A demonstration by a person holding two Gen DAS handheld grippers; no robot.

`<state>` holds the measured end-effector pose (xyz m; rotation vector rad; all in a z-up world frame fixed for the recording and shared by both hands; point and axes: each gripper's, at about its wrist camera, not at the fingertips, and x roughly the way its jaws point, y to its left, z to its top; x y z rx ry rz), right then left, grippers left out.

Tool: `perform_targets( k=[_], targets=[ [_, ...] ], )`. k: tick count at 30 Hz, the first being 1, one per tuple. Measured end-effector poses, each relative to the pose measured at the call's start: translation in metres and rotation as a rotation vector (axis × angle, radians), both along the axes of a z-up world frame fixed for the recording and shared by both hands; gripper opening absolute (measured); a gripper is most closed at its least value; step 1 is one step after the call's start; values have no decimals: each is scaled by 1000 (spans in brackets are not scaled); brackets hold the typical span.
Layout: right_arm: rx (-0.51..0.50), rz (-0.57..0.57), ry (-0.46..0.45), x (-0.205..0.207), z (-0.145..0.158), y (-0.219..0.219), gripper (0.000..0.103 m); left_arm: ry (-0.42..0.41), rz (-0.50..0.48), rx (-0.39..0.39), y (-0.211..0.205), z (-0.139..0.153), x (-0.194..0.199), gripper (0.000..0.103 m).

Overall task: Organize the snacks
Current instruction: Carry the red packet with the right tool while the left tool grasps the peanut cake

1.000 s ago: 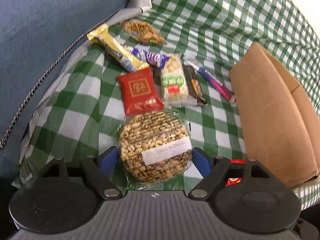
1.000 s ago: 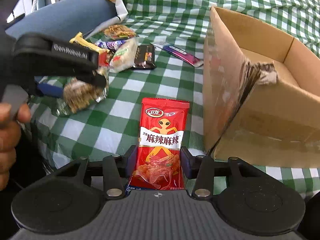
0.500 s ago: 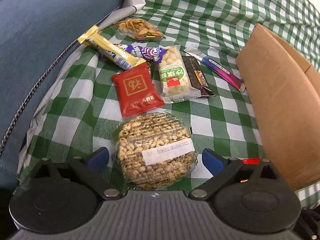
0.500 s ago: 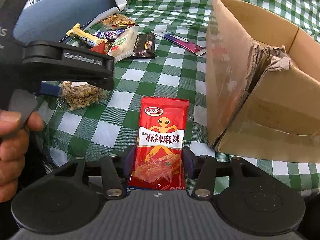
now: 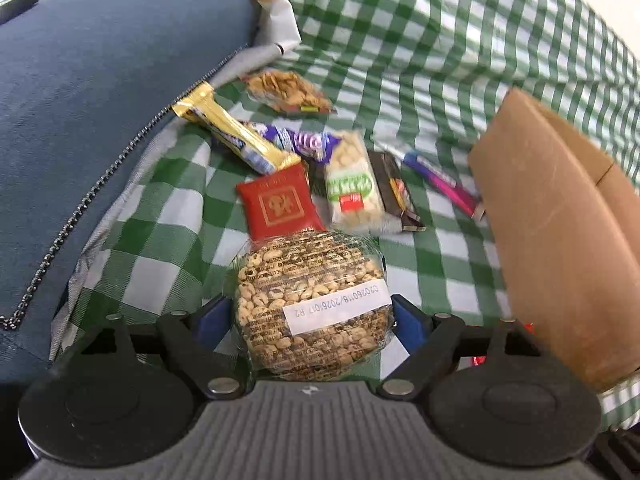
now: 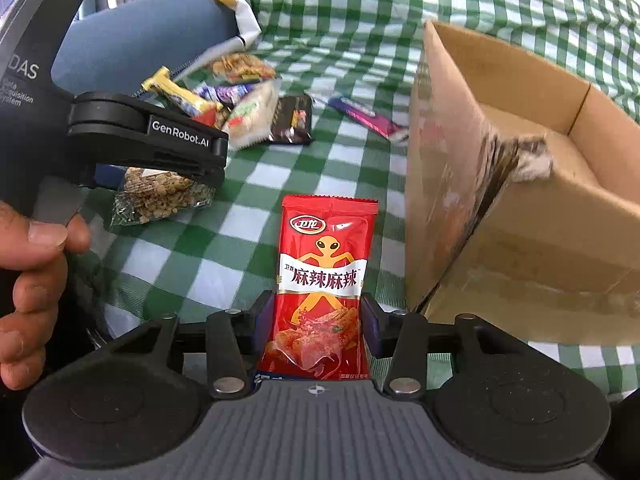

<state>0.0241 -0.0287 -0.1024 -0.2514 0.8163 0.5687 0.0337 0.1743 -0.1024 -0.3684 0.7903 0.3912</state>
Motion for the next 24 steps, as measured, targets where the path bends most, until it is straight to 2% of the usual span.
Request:
perform_targets(
  k=[8,17,24],
  targets=[
    [73,44,-90,-16,33,-3,47,-114,23,-26,7,21,-15,87],
    [207,64,-140,-2,84,-22,47,-168,7,-21,2,30,-20,87],
    [271,96,-274,18,116,-60,47,-208,-62,-24,-11,36,-24,87]
  ],
)
